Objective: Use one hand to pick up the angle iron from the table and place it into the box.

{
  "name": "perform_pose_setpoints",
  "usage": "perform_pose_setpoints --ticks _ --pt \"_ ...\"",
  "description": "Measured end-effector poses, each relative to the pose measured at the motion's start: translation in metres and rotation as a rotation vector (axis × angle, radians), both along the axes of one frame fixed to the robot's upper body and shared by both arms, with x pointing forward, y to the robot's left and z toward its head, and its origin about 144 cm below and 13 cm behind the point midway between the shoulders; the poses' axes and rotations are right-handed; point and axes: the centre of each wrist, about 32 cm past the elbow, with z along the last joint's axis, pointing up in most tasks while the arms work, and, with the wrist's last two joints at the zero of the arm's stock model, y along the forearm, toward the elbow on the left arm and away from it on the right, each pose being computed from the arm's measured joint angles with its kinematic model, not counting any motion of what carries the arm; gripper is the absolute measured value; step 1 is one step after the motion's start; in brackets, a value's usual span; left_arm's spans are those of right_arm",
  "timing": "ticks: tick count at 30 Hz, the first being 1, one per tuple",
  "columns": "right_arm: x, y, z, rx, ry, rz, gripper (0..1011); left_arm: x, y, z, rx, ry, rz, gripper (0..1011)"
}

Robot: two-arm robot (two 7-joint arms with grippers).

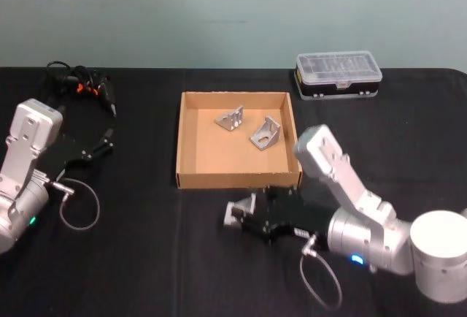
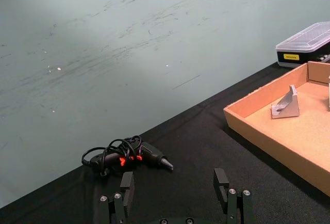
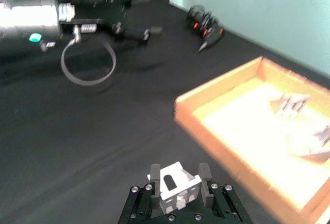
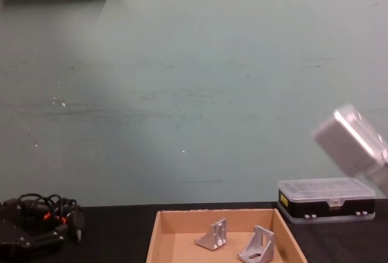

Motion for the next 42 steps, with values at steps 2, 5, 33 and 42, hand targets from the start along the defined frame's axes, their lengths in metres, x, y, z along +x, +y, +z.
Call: perform_pose_setpoints --ticks 2,5,33,42 --pt "0.005 0.001 0.007 0.0 -0.02 -0.005 449 0.0 0.0 0.0 0.0 0.0 0.0 1011" --pt "0.017 0.003 0.019 -0.001 -0.05 -0.017 449 0.0 0.0 0.0 0.0 0.0 0.0 1011" --pt "0.111 0.03 0.028 -0.063 0.005 -0.134 449 0.0 0.0 0.0 0.0 0.0 0.0 1011" --pt "0.123 0.034 0.019 -0.099 0.01 -0.142 448 0.0 0.0 0.0 0.0 0.0 0.0 1011"
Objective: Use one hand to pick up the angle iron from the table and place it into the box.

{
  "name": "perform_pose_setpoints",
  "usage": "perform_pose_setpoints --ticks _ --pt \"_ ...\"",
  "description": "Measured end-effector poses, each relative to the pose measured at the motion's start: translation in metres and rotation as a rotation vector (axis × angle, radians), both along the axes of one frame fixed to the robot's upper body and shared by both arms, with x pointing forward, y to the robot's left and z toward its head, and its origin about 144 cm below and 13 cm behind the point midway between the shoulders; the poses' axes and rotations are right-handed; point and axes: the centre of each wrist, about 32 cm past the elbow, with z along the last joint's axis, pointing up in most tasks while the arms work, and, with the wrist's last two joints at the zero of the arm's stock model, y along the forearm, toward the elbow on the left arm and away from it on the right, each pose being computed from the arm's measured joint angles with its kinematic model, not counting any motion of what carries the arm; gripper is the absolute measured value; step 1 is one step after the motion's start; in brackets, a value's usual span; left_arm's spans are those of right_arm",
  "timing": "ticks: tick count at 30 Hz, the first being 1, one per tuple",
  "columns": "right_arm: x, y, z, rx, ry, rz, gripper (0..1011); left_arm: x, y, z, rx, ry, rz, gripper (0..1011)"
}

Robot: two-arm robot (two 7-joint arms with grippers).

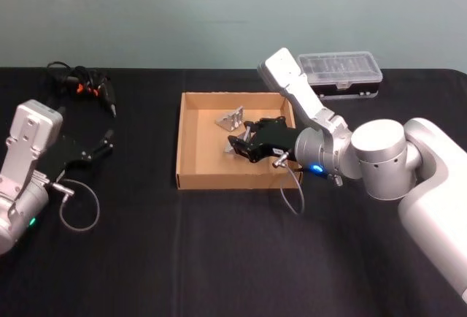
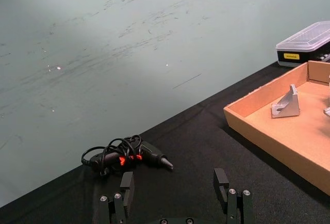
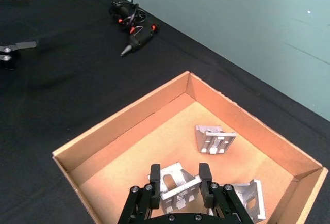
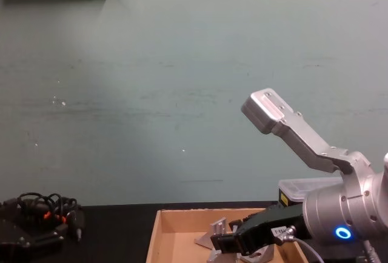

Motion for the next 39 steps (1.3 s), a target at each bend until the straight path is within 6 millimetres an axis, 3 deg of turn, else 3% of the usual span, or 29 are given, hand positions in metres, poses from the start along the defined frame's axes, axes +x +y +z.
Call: perform_pose_setpoints --ticks 25,39 --pt "0.011 0.001 -0.008 0.017 0.005 0.012 453 0.0 0.0 0.0 0.0 0.0 0.0 1011" --pt "0.01 0.002 -0.008 0.014 0.004 0.009 838 0.0 0.0 0.0 0.0 0.0 0.0 1011"
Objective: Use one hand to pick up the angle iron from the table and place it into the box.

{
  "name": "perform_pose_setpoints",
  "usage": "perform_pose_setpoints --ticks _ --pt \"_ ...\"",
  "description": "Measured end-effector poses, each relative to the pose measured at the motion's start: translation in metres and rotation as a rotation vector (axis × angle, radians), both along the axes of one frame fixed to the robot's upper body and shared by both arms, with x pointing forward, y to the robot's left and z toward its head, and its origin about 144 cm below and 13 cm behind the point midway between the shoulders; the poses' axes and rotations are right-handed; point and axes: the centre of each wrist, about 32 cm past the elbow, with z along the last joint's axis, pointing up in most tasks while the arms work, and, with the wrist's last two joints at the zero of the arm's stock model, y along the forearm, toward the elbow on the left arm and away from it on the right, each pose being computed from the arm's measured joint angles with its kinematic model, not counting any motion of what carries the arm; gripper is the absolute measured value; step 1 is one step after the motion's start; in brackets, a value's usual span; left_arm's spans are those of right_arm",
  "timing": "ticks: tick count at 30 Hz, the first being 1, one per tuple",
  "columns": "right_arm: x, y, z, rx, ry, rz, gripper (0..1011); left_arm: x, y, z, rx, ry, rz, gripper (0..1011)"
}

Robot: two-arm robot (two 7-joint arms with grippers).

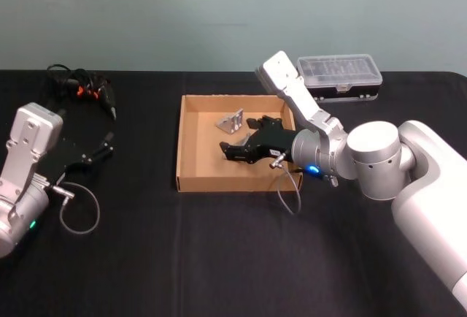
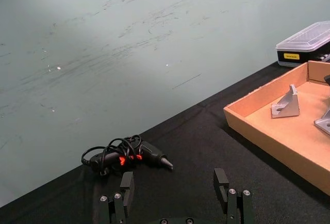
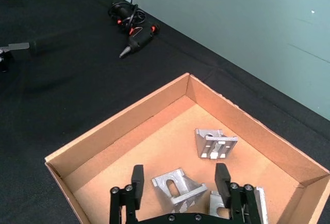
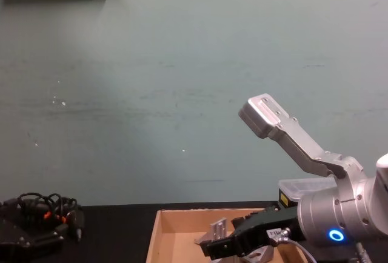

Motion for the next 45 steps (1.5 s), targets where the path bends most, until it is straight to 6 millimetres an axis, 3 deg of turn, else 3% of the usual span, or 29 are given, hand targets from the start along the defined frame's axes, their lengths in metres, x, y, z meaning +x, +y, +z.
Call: perform_pose_setpoints --ticks 2,7,19,25,37,45 --pt "0.0 0.0 0.0 0.0 0.0 0.0 921 0.0 0.0 0.0 0.0 0.0 0.0 1012" --pt "0.0 0.0 0.0 -0.001 0.0 -0.001 1003 0.0 0.0 0.0 0.0 0.0 0.0 1011" --pt "-0.016 -0.005 0.006 0.045 -0.08 -0.035 1002 0.0 0.0 0.0 0.0 0.0 0.0 1011" --pt "-0.041 -0.012 0.002 0.122 -0.158 -0.058 1000 0.0 0.0 0.0 0.0 0.0 0.0 1011" --pt "-0.106 -0.025 -0.027 0.282 -0.369 -0.141 1000 0.0 0.0 0.0 0.0 0.0 0.0 1011" --pt "-0.117 -0.029 -0.037 0.281 -0.364 -0.15 1000 0.0 0.0 0.0 0.0 0.0 0.0 1011"
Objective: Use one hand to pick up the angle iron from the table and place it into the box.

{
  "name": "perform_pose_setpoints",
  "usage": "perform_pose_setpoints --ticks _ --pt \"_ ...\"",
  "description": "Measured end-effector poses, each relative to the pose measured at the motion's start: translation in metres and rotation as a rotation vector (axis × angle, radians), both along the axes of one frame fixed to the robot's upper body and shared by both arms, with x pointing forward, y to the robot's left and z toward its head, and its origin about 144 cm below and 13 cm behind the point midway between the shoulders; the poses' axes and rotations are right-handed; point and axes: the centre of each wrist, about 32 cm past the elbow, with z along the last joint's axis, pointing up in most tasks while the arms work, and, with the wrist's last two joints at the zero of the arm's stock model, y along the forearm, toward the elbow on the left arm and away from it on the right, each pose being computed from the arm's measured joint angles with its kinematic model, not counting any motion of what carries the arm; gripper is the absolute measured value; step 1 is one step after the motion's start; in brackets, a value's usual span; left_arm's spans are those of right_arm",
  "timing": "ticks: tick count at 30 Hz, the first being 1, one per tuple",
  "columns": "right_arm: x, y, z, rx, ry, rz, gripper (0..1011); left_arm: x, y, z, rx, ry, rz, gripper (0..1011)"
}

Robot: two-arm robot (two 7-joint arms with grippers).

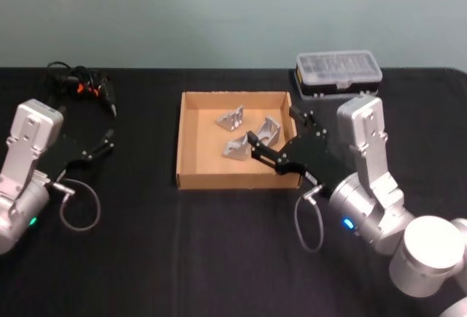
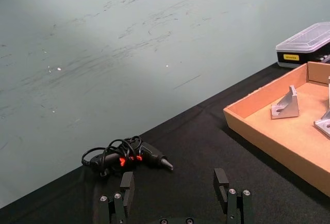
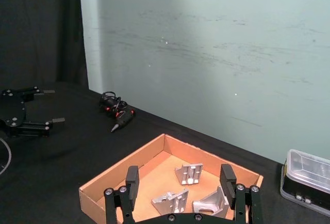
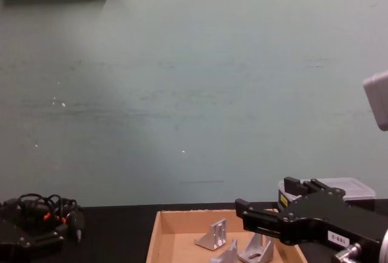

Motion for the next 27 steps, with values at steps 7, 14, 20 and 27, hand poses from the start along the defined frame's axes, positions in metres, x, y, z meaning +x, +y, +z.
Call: perform_pose_setpoints --ticks 7,14,20,27 --pt "0.0003 0.0005 0.0006 0.0 -0.002 0.002 1000 0.0 0.0 0.0 0.0 0.0 0.0 1011" --pt "0.0005 0.0008 0.0011 0.001 -0.005 0.003 1000 0.0 0.0 0.0 0.0 0.0 0.0 1011" --pt "0.0006 0.0011 0.0014 0.001 -0.006 0.003 1000 0.0 0.0 0.0 0.0 0.0 0.0 1011" --pt "0.0008 0.0012 0.0017 0.001 -0.006 0.003 1002 0.0 0.0 0.0 0.0 0.0 0.0 1011"
